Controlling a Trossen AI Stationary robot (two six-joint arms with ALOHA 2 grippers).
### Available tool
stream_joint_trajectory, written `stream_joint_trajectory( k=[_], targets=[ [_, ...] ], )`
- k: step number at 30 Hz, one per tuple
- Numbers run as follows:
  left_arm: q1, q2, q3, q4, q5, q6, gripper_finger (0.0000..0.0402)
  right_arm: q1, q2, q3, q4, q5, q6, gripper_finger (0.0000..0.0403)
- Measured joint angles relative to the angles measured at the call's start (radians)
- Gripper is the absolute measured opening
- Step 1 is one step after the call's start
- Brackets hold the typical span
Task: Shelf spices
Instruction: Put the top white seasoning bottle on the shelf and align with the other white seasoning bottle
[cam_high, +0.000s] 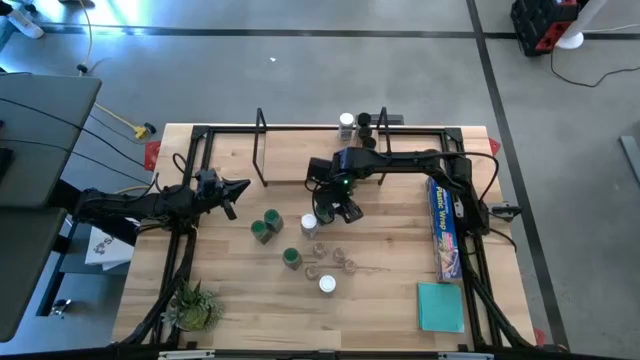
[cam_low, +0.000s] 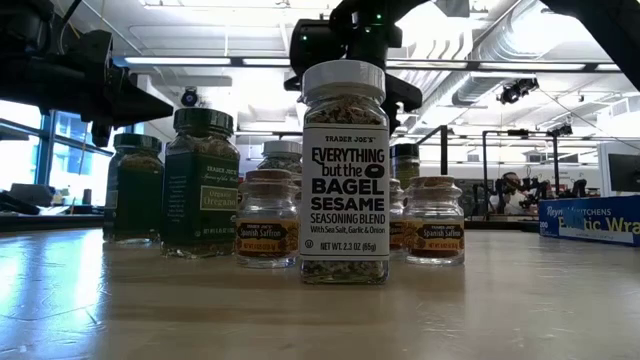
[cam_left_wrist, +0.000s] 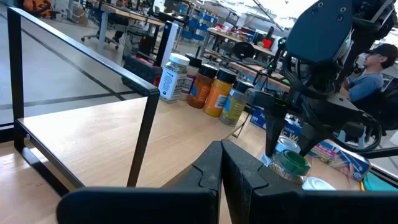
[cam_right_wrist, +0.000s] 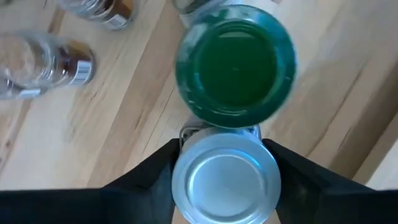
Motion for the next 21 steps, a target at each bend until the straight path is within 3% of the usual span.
stream_joint_trajectory(
  k=[4,10,15,21],
  targets=[
    [0.000,0.000,0.000,0.000,0.000,0.000,0.0005,-0.006,0.002,0.040,-0.105,0.001,0.073,0.0189],
    [0.000,0.000,0.000,0.000,0.000,0.000,0.0005,-0.054,0.002,0.251,-0.267,0.093,0.133,0.0189],
    [0.000,0.000,0.000,0.000,0.000,0.000,0.0005,-0.139,-0.002,0.406,-0.226,0.132,0.133,0.0189],
    [0.000,0.000,0.000,0.000,0.000,0.000,0.0005,-0.289,0.000,0.390,-0.177,0.143,0.133,0.0189]
  ],
)
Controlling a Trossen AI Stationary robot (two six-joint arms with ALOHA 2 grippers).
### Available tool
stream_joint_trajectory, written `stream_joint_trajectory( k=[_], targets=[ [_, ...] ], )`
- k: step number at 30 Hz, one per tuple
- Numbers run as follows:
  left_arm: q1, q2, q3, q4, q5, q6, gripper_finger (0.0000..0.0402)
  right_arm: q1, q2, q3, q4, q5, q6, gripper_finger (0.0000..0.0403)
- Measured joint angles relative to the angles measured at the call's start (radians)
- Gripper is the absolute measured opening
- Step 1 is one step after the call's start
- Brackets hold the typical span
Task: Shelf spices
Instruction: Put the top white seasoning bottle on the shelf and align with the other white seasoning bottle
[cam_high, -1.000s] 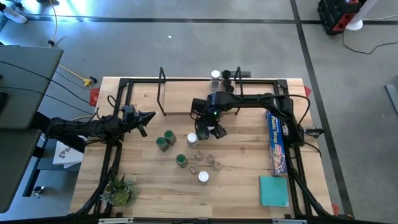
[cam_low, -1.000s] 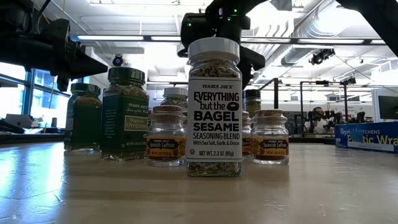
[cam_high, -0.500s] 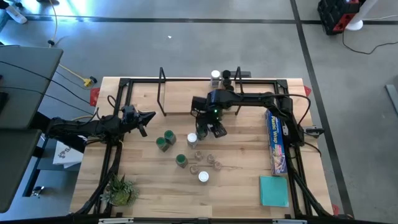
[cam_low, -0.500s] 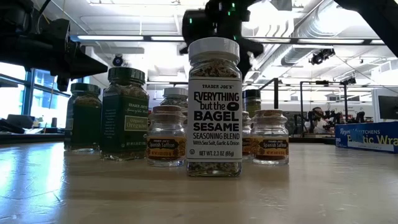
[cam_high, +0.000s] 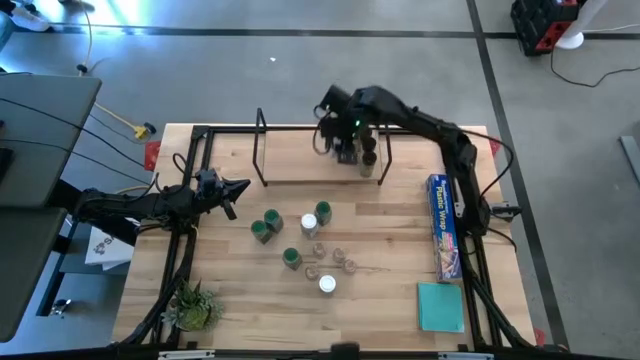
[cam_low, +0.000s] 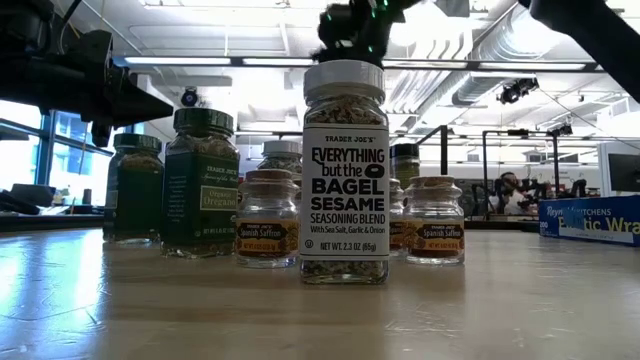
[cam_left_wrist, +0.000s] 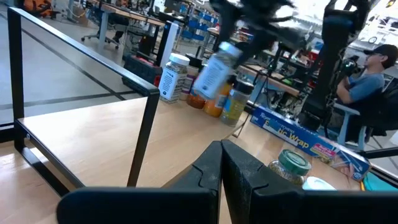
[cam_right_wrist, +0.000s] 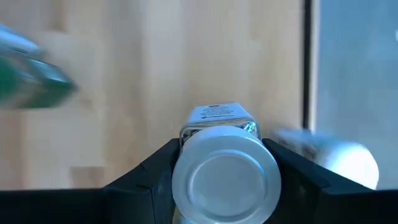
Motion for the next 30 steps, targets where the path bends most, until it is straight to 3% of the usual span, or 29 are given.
stream_joint_trajectory(
  k=[6,15,21,30],
  targets=[
    [0.000,0.000,0.000,0.000,0.000,0.000,0.0005,-0.065,0.002,-0.088,0.037,-0.009,0.000,0.0189],
    [0.000,0.000,0.000,0.000,0.000,0.000,0.0005,-0.065,0.002,-0.176,0.112,0.025,-0.001,0.0189],
    [0.000,0.000,0.000,0.000,0.000,0.000,0.0005,-0.065,0.002,-0.177,0.161,0.098,-0.003,0.0246],
    [0.000,0.000,0.000,0.000,0.000,0.000,0.0005,-0.064,0.002,-0.177,0.156,0.154,-0.002,0.0256]
  ],
)
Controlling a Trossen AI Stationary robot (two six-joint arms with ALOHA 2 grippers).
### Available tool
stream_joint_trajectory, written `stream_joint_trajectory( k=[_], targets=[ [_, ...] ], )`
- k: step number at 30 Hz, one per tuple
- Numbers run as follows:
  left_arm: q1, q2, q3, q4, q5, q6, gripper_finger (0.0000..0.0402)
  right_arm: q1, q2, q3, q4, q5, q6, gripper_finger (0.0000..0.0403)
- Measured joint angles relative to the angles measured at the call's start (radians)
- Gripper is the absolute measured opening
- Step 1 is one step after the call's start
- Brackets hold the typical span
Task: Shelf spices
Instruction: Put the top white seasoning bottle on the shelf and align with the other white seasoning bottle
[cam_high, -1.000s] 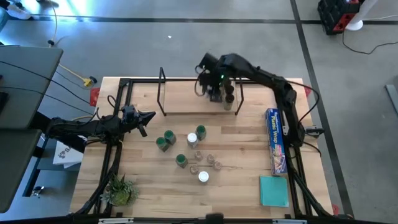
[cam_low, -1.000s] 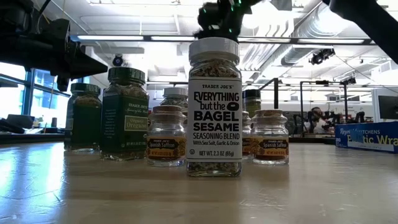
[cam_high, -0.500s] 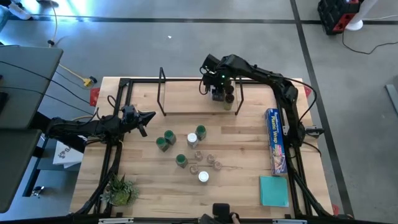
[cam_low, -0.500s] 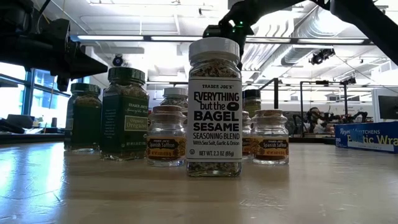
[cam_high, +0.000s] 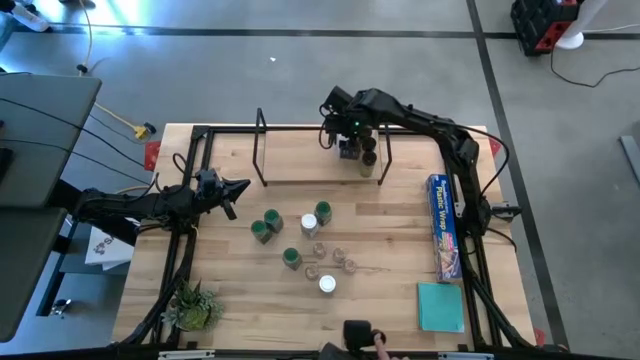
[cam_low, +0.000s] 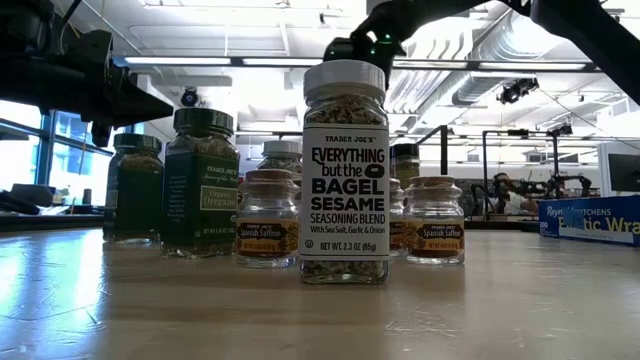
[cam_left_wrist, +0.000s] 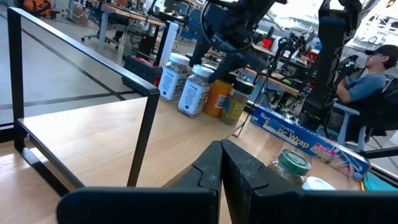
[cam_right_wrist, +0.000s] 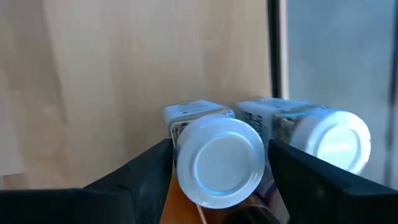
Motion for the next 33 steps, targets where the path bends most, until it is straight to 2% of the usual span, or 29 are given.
stream_joint_trajectory(
  k=[5,10,18,20,23,27,29,33],
  targets=[
    [0.000,0.000,0.000,0.000,0.000,0.000,0.0005,-0.001,0.000,0.000,-0.009,0.030,0.008,0.0258],
    [0.000,0.000,0.000,0.000,0.000,0.000,0.0005,-0.001,0.000,0.021,-0.036,0.034,0.096,0.0258],
    [0.000,0.000,0.000,0.000,0.000,0.000,0.0005,0.001,-0.001,0.153,-0.110,0.032,0.140,0.0259],
    [0.000,0.000,0.000,0.000,0.000,0.000,0.0005,0.005,-0.001,0.188,-0.115,0.003,0.139,0.0259],
    [0.000,0.000,0.000,0.000,0.000,0.000,0.0005,0.014,-0.002,0.219,-0.083,-0.102,0.139,0.0254],
    [0.000,0.000,0.000,0.000,0.000,0.000,0.0005,0.039,-0.002,0.179,0.055,-0.189,0.174,0.0218],
    [0.000,0.000,0.000,0.000,0.000,0.000,0.0005,0.050,0.004,0.142,0.102,-0.183,0.188,0.0188],
    [0.000,0.000,0.000,0.000,0.000,0.000,0.0005,0.057,0.021,0.089,0.148,-0.104,0.234,0.0116]
  ],
)
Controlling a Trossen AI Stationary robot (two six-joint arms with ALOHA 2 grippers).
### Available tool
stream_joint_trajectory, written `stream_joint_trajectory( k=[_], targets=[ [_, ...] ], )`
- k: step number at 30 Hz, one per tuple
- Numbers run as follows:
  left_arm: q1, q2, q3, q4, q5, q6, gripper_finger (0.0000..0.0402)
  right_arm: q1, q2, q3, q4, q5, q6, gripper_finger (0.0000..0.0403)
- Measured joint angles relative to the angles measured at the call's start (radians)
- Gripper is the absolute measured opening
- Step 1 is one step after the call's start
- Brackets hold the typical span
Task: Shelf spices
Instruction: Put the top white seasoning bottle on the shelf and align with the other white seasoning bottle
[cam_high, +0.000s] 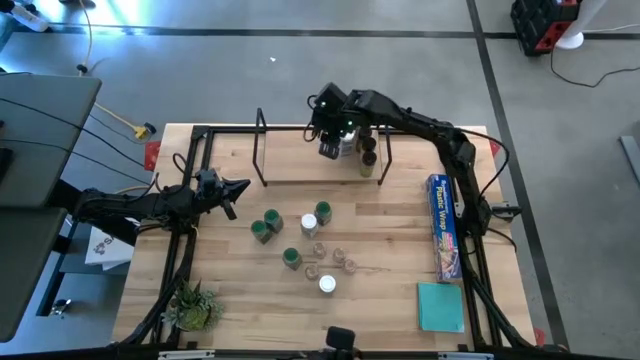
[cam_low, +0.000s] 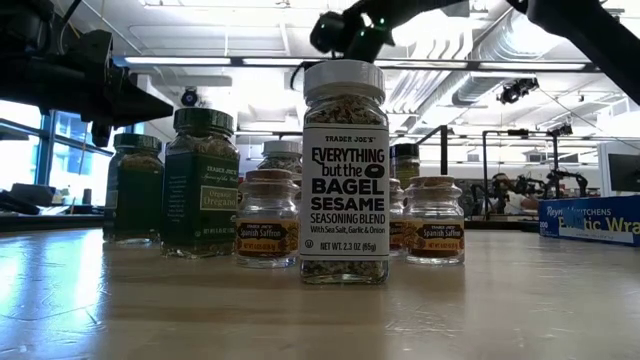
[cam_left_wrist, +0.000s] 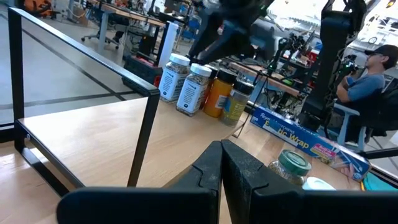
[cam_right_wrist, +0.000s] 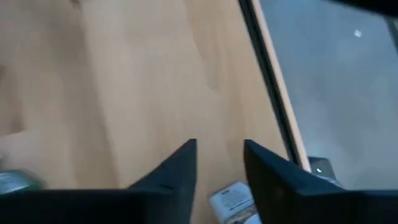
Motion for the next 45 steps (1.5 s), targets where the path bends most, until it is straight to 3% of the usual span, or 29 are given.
stream_joint_trajectory(
  k=[6,9,14,31,39,45],
  targets=[
    [0.000,0.000,0.000,0.000,0.001,0.000,0.0005,0.001,0.044,-0.008,-0.014,0.049,0.011,0.0025],
    [0.000,0.001,0.000,0.000,0.001,0.000,0.0005,0.001,0.057,-0.008,-0.020,0.078,0.011,0.0004],
    [0.000,0.001,0.000,0.000,0.001,0.000,0.0005,-0.005,0.069,-0.008,-0.028,0.137,0.021,0.0008],
    [0.000,0.000,0.000,0.000,0.001,0.000,0.0005,-0.059,0.064,-0.006,-0.034,0.139,0.018,0.0000],
    [0.000,0.000,0.000,0.000,0.001,0.000,0.0005,-0.014,0.038,-0.005,-0.039,-0.024,-0.031,0.0000],
    [0.000,0.000,0.000,0.000,0.001,0.000,0.0005,-0.005,0.056,-0.007,-0.078,0.003,-0.026,0.0000]
  ],
)
